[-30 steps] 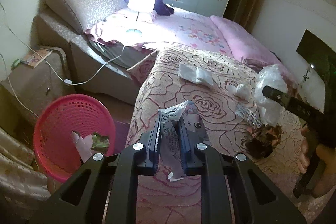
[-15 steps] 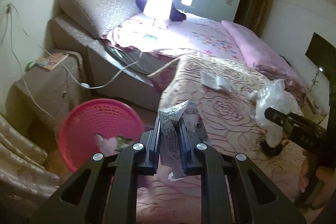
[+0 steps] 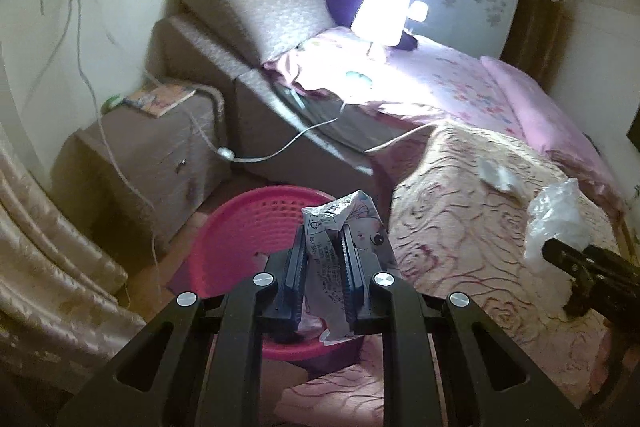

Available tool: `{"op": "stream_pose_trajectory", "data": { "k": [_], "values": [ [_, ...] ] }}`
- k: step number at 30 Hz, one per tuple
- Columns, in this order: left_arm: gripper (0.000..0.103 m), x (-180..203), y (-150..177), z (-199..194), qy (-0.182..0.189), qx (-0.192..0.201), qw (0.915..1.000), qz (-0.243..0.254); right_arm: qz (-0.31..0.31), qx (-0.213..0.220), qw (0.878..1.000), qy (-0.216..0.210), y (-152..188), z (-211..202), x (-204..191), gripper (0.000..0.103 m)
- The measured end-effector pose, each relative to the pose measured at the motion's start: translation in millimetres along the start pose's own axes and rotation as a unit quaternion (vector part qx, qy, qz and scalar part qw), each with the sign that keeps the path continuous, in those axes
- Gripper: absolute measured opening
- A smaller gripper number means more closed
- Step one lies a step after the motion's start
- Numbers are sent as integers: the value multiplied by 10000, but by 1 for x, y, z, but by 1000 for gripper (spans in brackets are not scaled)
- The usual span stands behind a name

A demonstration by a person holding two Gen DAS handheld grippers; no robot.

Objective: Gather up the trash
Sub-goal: 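Carry the white wrapper and clear bag over the pink basket with both tools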

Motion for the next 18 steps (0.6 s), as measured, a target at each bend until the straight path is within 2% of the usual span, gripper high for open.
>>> {"op": "stream_pose_trajectory", "data": {
  "k": [9, 18],
  "values": [
    [15, -43, 6, 25, -263, -200, 9989, -323, -248, -364, 9976, -534, -10, 39, -55, 50],
    [15, -70, 12, 49, -169, -421, 9967, -674, -466, -886, 9910, -894, -17, 89, -106, 51]
  ]
}}
Point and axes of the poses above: each gripper's, at about its wrist camera, not at the fingertips, and z roughly the way its jaws point, x to its right, y to its underside, the point moved 4 cm from there along z, roughly the way its jaws point, and after that the axes turned 1 degree about y, right-handed, at the moved point
